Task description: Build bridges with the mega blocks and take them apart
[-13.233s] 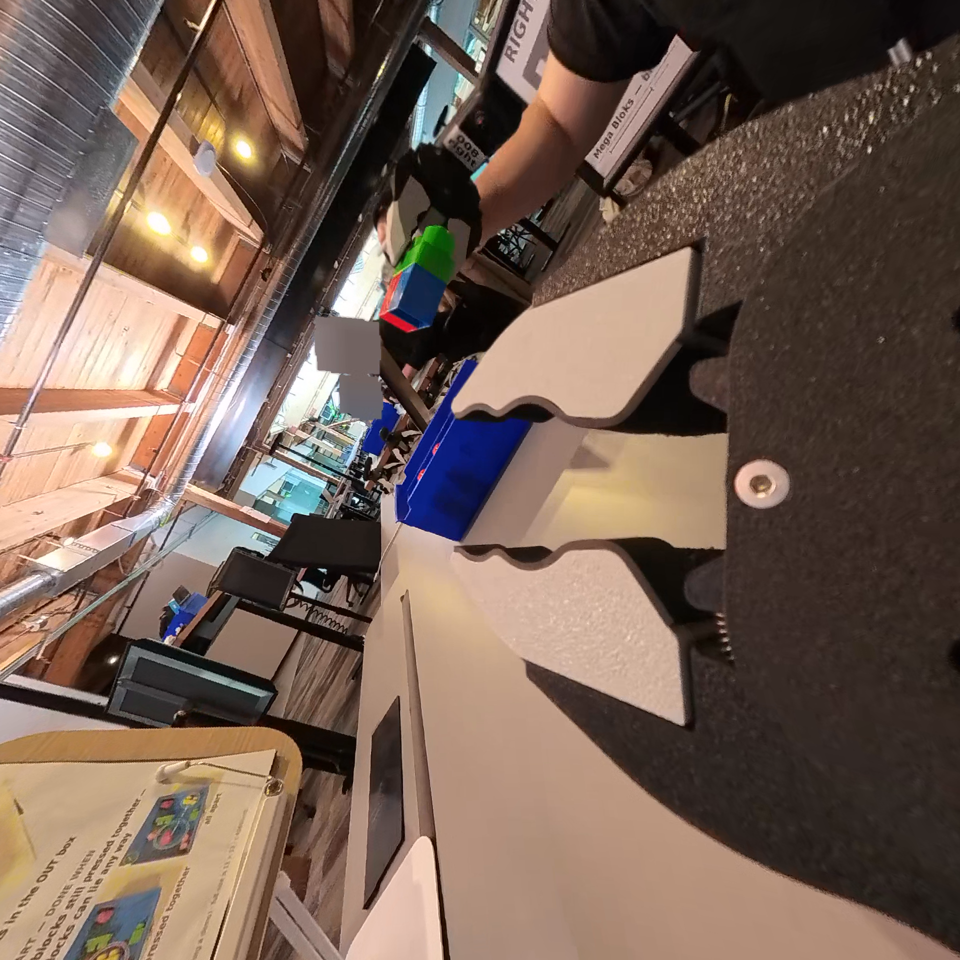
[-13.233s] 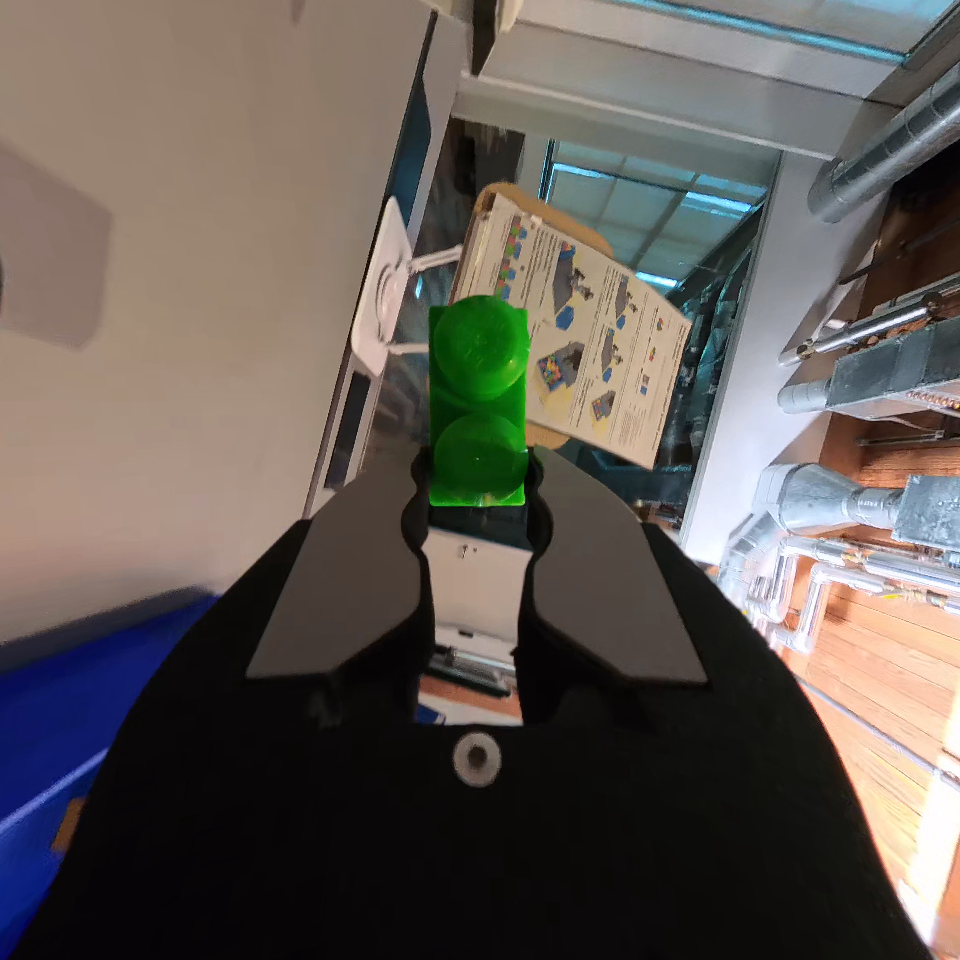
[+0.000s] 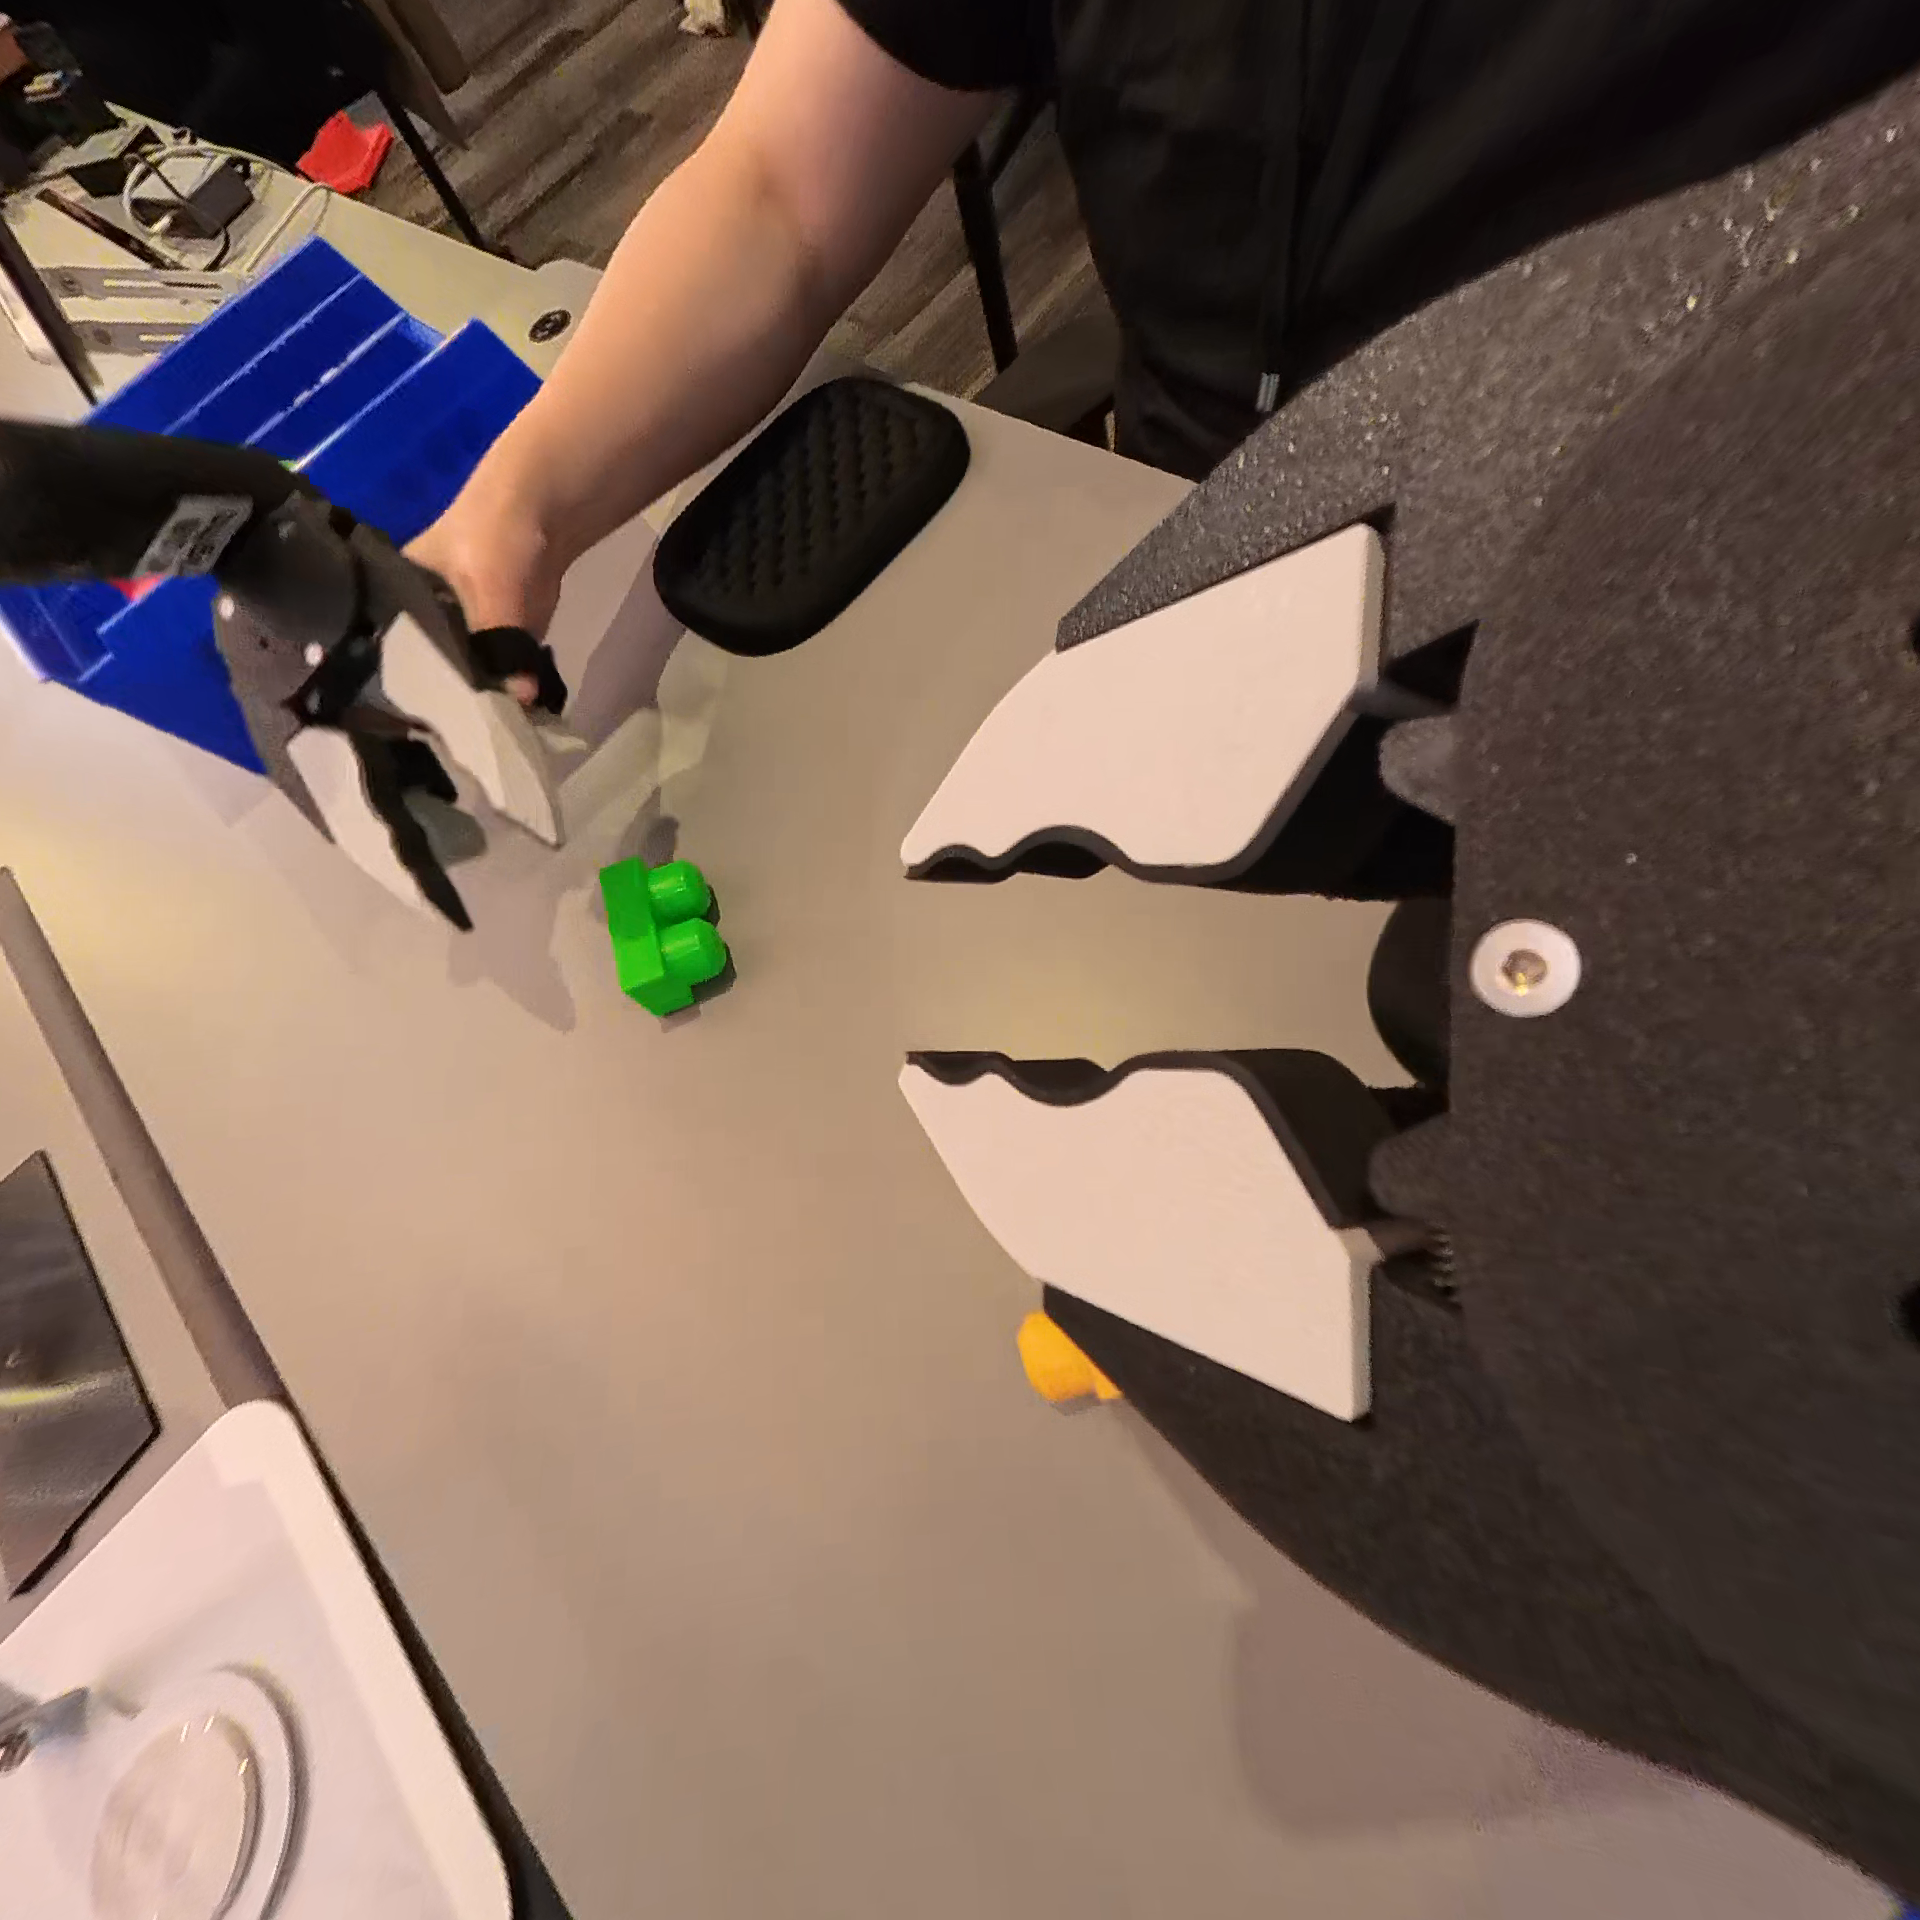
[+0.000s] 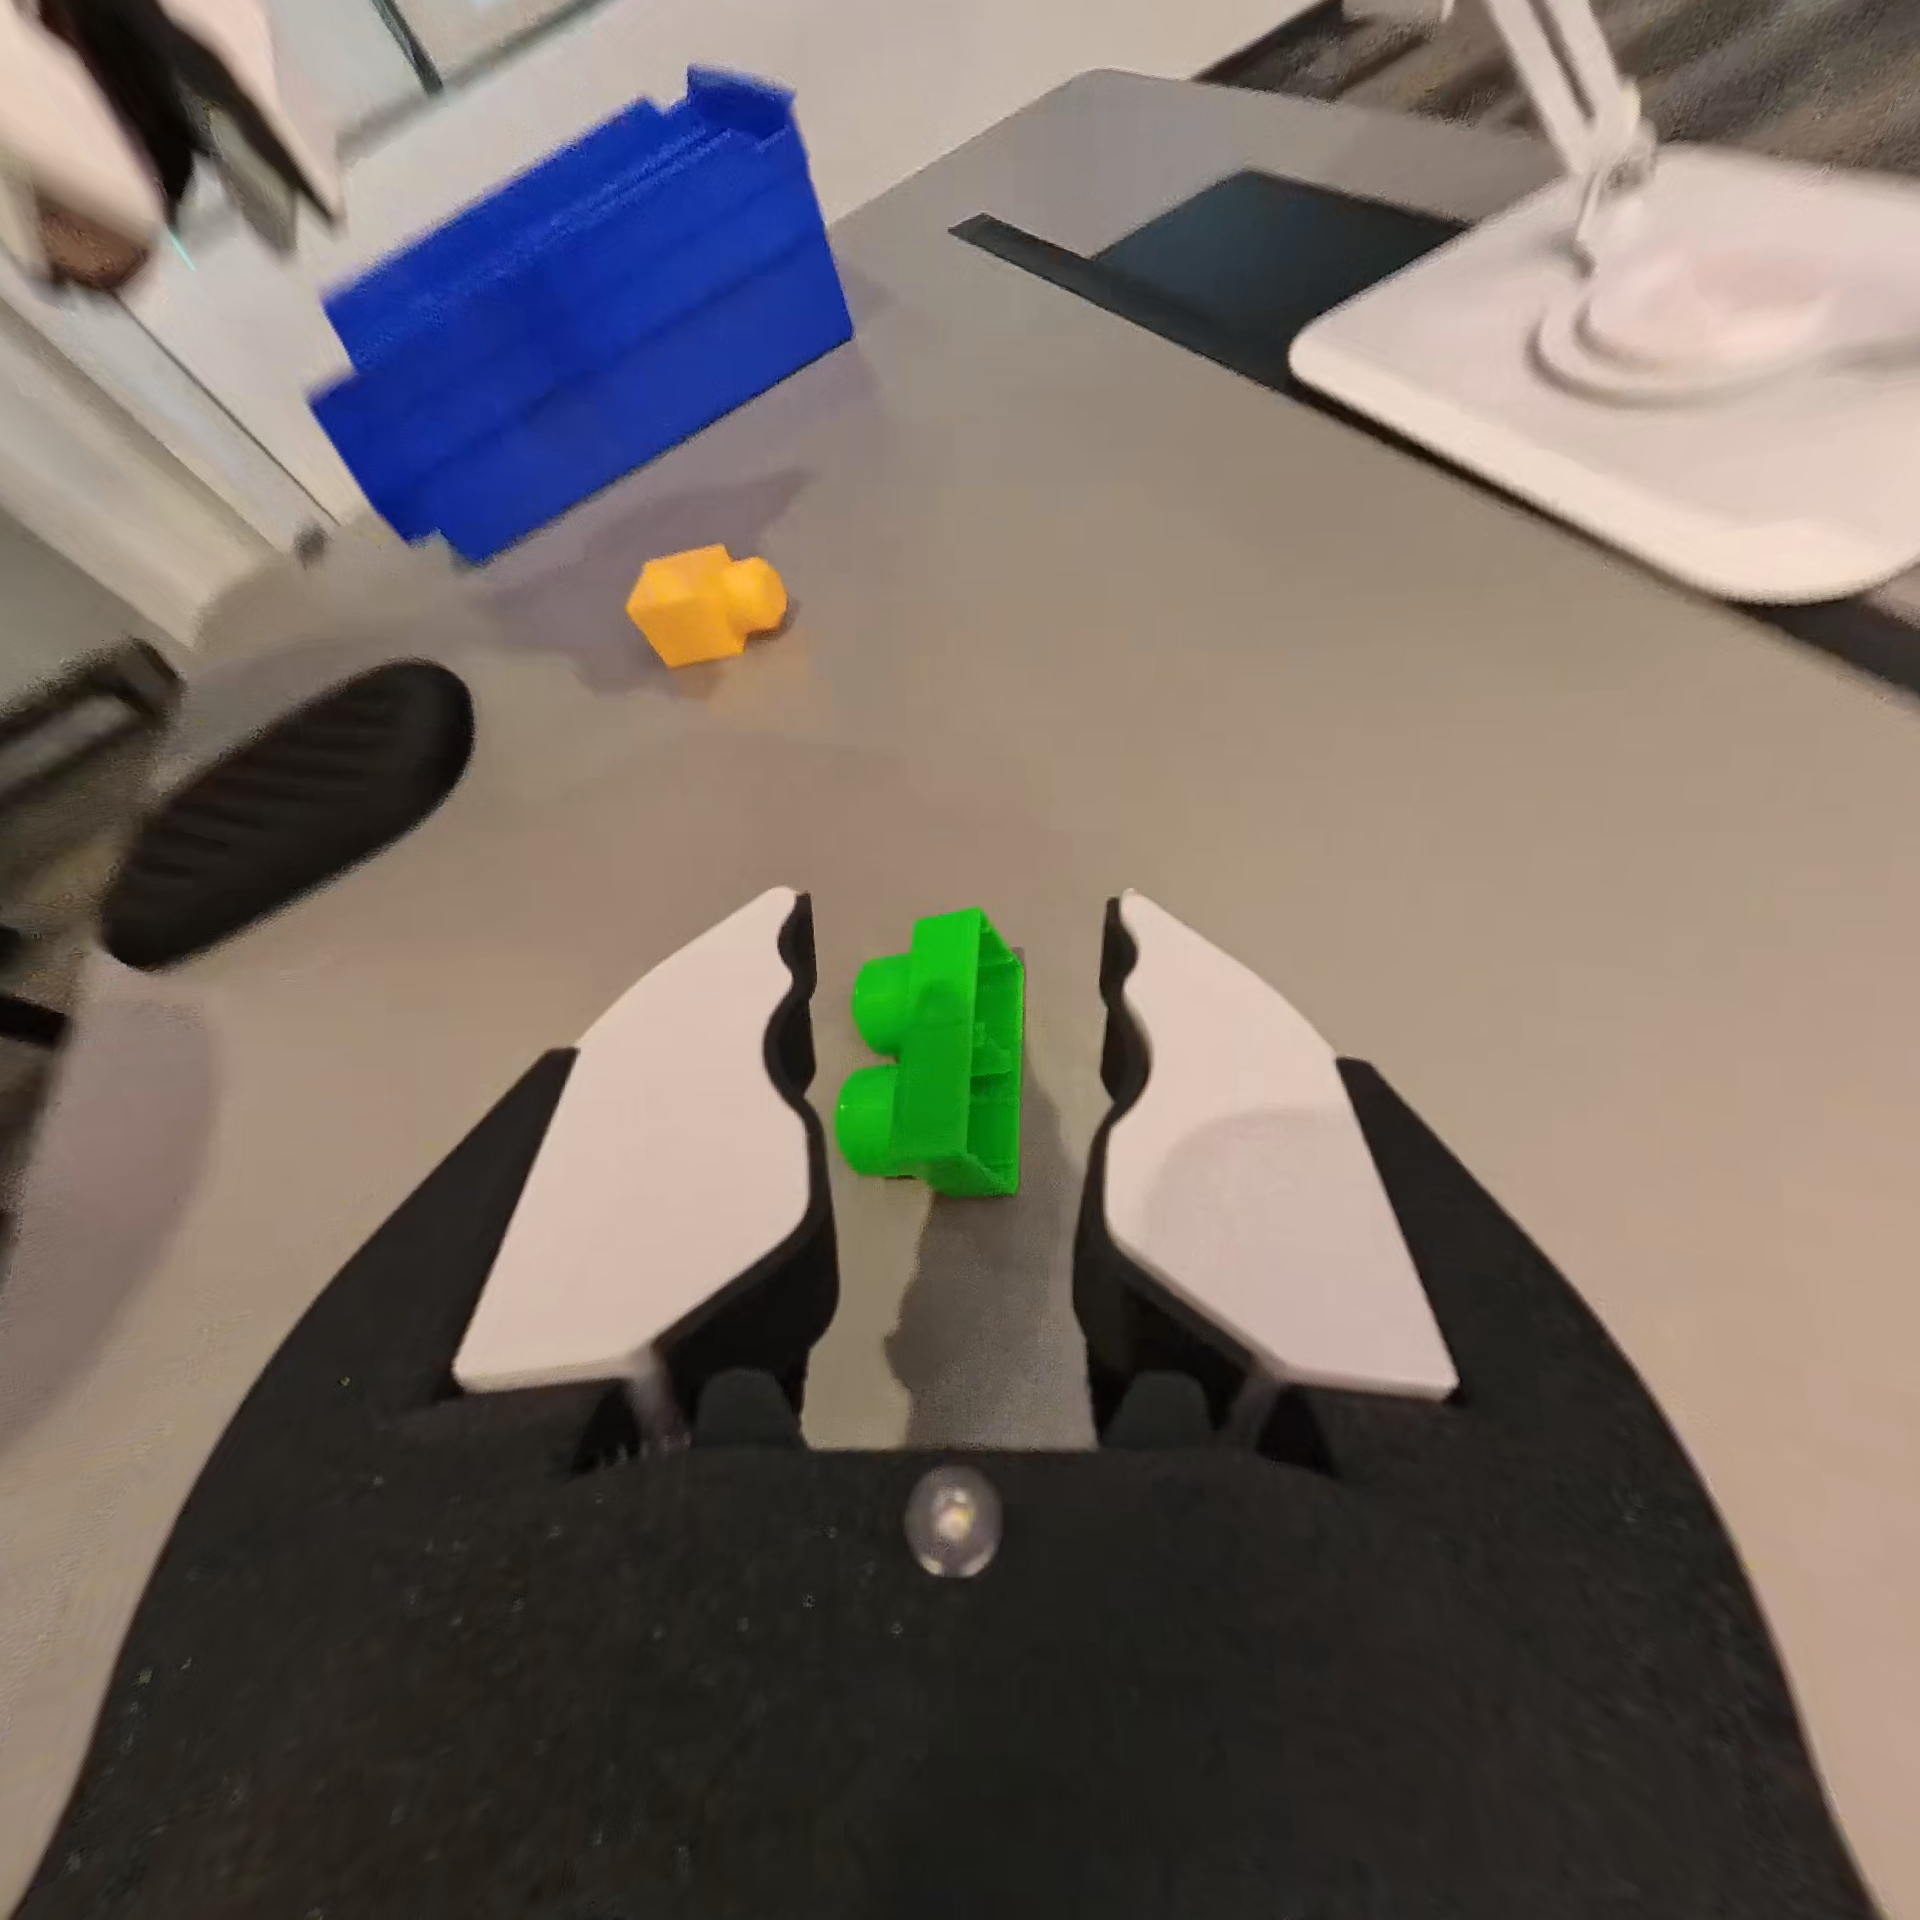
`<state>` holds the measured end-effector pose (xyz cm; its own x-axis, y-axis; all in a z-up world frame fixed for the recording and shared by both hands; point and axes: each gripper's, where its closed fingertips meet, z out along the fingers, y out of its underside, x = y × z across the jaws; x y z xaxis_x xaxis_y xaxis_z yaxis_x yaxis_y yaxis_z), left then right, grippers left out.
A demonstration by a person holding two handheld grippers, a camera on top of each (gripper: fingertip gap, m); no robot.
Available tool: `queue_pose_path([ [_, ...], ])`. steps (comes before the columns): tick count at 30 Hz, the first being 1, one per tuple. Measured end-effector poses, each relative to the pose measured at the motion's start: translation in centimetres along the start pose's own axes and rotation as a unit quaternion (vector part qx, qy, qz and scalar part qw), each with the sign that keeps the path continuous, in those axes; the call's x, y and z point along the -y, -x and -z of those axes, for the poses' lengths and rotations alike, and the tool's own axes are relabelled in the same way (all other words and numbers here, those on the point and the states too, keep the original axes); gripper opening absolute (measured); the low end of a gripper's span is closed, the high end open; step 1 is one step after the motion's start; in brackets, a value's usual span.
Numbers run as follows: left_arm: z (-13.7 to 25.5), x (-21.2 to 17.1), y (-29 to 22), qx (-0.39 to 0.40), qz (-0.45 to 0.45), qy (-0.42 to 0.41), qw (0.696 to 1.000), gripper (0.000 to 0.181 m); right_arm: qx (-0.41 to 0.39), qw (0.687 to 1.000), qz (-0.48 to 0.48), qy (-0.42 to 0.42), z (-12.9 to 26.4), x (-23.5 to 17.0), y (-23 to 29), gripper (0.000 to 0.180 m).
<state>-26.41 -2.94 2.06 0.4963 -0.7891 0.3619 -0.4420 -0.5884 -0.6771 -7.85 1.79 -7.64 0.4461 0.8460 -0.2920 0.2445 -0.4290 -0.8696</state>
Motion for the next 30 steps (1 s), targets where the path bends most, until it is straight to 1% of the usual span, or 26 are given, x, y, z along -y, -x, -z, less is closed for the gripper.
queue_pose_path([
  [2,1.3,-0.5,0.1,0.008,0.001,-0.006,1.0,0.031,-0.02,0.993,0.113,0.019,0.1,-0.6,1.7,0.053],
  [3,1.9,-0.8,0.2,0.012,0.002,-0.009,1.0,0.031,-0.034,0.983,0.176,0.037,0.0,-1.4,2.5,0.051],
  [5,2.8,-1.6,0.3,0.021,0.001,-0.008,1.0,0.031,-0.073,0.954,0.282,0.071,-0.1,-2.9,3.5,0.05],
  [6,3.2,-2.2,0.5,0.029,-0.004,-0.006,1.0,0.031,-0.096,0.939,0.319,0.09,-0.3,-3.5,3.5,0.048],
  [8,4.1,-3.0,0.9,0.049,-0.016,-0.005,0.999,0.031,-0.122,0.919,0.358,0.11,-0.7,-4.2,3.4,0.048],
  [9,4.4,-3.3,1.0,0.056,-0.019,-0.007,0.998,0.031,-0.132,0.913,0.37,0.111,-1.0,-4.3,3.3,0.044],
  [11,4.7,-3.7,1.2,0.056,-0.013,-0.01,0.998,0.031,-0.151,0.897,0.401,0.109,-1.5,-4.3,2.9,0.042],
  [14,4.6,-4.2,1.2,0.049,0.001,-0.011,0.999,0.03,-0.179,0.876,0.426,0.136,-2.3,-4.9,1.7,0.045],
  [16,4.3,-4.6,1.1,0.047,0.001,-0.005,0.999,0.03,-0.193,0.883,0.404,0.143,-2.6,-5.2,0.8,0.052],
  [19,3.9,-4.9,0.5,0.041,-0.005,0.003,0.999,0.03,-0.184,0.907,0.349,0.145,-2.6,-5.7,0.0,0.054],
  [21,3.6,-5.1,0.1,0.037,-0.01,0.008,0.999,0.03,-0.166,0.92,0.323,0.146,-2.6,-6.0,-0.1,0.047],
  [23,3.3,-5.2,-0.3,0.032,-0.014,0.013,0.999,0.031,-0.16,0.929,0.301,0.144,-2.5,-5.9,-0.3,0.046],
  [25,3.2,-5.3,-0.6,0.028,-0.016,0.015,0.999,0.031,-0.14,0.945,0.257,0.144,-2.5,-5.7,-0.3,0.046],
  [26,3.2,-5.2,-0.9,0.026,-0.017,0.015,0.999,0.031,-0.116,0.959,0.217,0.137,-2.5,-5.6,0.0,0.046],
  [28,3.3,-5.2,-1.3,0.02,-0.018,0.015,1.0,0.031,-0.041,0.987,0.09,0.129,-2.6,-5.5,0.9,0.046],
  [29,3.3,-5.2,-1.5,0.019,-0.019,0.015,1.0,0.031,-0.002,0.992,0.019,0.121,-2.5,-5.2,1.3,0.046],
  [30,3.3,-5.2,-1.6,0.018,-0.021,0.015,0.999,0.031,0.031,0.991,-0.055,0.116,-2.4,-5.0,1.4,0.046],
])
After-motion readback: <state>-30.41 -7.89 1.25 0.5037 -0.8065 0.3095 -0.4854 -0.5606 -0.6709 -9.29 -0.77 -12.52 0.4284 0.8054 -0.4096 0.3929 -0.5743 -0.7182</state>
